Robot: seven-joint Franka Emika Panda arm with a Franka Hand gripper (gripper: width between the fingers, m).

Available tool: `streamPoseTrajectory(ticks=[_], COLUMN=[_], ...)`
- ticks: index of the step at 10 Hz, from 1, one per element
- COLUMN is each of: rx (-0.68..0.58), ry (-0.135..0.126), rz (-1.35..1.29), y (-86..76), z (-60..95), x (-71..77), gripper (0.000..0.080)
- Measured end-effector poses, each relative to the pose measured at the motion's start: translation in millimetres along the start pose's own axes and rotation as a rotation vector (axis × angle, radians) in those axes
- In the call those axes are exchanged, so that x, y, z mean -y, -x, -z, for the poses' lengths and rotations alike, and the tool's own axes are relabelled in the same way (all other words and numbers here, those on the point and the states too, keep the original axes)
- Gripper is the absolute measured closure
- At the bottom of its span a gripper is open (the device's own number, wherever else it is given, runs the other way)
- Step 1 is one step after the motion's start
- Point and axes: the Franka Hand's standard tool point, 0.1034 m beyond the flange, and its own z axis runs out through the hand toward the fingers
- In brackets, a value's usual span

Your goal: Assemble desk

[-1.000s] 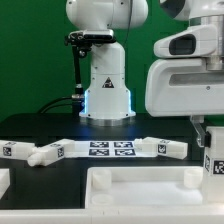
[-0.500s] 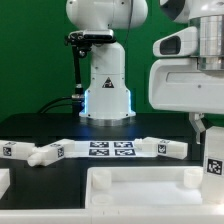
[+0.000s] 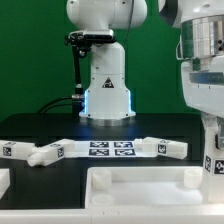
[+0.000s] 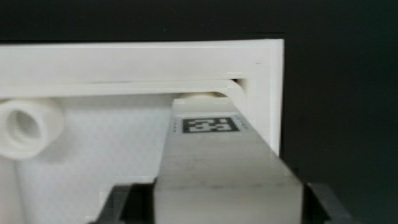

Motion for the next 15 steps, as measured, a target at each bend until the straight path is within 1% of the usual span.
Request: streamPoseTrajectory(ticks=[1,2,3,4,5,6,7,8,9,10,11,12,13,14,15], rx=[0.004,0.004,0.010,0.012,0.017,0.034,0.032,0.032,0.022,-0.013,-0.015,-0.013,-0.014,-0.017,-0.019], ry=[0.000,0.003,0.034,0.014,0.020,0.047,0.041,0.042,0.053,0.073,0.060,0.058,0.059,0.060,0.060], rz=[-0.045,0.032,0.236,0.392,0.576,0.718,0.760,0.814,0.965,1.229,1.387,1.376,1.327,1.311,1.260], y=[0.4,0.2,-1.2,-3.2,-2.6,1.0,0.1,-0.3,0.5,6.9,13.0,14.7,13.4,11.5,9.7], z=[0.0,-0.3,-0.7,-0.4,-2.5,-3.0,-2.5,-2.6,-2.0,1.3,2.0,1.6,0.9,0.9,0.8], x=[0.1,-0.4,-3.4,-0.1,-3.0,-7.1,-5.7,-5.8,-6.0,-3.4,-2.4,-3.2,-3.2,-3.0,-3.0], gripper=[0.0515,0.0515,0.0359,0.0230,0.0230,0.0166,0.0155,0.0155,0.0150,0.0150,0.0150,0.0150,0.0265,0.0405,0.0405])
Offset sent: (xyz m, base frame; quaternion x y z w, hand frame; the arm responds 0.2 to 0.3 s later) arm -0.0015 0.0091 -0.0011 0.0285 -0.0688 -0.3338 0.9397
